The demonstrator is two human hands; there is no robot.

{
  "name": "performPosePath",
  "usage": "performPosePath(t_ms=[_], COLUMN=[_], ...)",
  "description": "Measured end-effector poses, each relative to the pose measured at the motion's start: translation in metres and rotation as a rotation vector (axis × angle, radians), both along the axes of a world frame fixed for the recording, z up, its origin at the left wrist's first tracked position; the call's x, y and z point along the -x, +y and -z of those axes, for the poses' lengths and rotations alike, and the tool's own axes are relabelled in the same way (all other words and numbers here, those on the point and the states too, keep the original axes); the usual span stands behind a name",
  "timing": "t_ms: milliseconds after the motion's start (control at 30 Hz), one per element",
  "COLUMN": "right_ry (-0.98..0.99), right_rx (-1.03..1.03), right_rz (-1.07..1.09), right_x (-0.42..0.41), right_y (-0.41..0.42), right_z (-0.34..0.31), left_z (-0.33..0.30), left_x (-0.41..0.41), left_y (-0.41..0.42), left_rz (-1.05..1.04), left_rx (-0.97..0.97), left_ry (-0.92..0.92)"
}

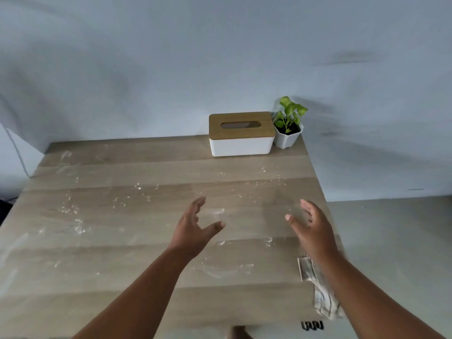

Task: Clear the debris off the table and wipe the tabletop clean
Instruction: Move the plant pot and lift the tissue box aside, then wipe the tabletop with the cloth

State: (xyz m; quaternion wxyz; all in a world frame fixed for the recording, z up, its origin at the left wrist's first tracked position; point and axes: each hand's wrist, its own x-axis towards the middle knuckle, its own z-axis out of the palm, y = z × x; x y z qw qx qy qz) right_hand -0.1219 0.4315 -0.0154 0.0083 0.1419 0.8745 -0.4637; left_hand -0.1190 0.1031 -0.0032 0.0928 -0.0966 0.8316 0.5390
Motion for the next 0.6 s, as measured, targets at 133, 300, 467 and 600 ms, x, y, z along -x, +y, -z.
performPosePath(t_ms=[133, 300, 467, 600], right_ry=[-0.008, 0.123, 0.136, 0.043], right_rx=[-0.097, -0.309, -0.491, -0.566], right_rz=[0.019, -0.084, -0.202, -0.309], right_x=[-0.054, -0.103, -0.136, -0.161], right_y=[0.009, 0.021, 0.039, 0.051], right_z=[0.009, 0.015, 0.018, 0.022], left_z=[0.015, 0.023, 0.028, 0.033], left_x=[-0.046, -0.093, -0.123, -0.137], left_y=[0.009, 0.024, 0.044, 0.059], left_rz=[0.051, 0.116, 0.244, 0.358], left_rx=[0.084, 0.244, 0.363, 0.433], left_ry=[0.0, 0.062, 0.15, 0.143])
